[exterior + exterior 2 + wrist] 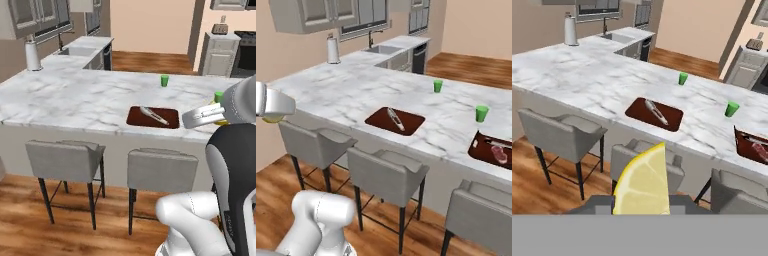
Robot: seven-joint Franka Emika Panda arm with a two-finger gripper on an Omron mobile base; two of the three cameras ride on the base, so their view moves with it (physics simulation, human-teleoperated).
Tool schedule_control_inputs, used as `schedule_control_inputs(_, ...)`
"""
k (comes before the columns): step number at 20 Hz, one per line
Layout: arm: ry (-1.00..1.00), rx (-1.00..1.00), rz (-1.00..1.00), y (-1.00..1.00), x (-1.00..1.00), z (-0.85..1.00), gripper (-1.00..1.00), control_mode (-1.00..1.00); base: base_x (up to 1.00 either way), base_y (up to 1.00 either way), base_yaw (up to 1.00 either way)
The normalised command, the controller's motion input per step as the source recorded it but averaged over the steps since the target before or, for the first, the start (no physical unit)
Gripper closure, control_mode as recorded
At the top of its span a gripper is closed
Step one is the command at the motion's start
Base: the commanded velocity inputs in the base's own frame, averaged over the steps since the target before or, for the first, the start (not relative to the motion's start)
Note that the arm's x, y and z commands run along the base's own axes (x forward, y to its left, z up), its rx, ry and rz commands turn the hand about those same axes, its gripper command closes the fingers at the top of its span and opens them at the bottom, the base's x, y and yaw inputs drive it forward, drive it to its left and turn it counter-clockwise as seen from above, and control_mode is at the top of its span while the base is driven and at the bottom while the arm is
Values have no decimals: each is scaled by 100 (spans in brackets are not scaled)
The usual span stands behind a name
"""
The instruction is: Gather the lemon wedge and carrot from the fridge and place them on a tray on the dining counter. Then gather the steak and fish from the fridge and place them on the other tray.
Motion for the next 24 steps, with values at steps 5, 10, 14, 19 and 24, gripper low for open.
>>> schedule_control_inputs(5,0,0,0,0,0,0,100,100,44,48,-54)
schedule_control_inputs(10,0,0,0,0,0,0,100,100,62,32,-47)
schedule_control_inputs(14,0,0,0,0,0,0,100,100,24,9,-33)
schedule_control_inputs(19,0,0,0,0,0,0,100,100,10,5,-8)
schedule_control_inputs(24,0,0,0,0,0,0,100,100,30,24,3)
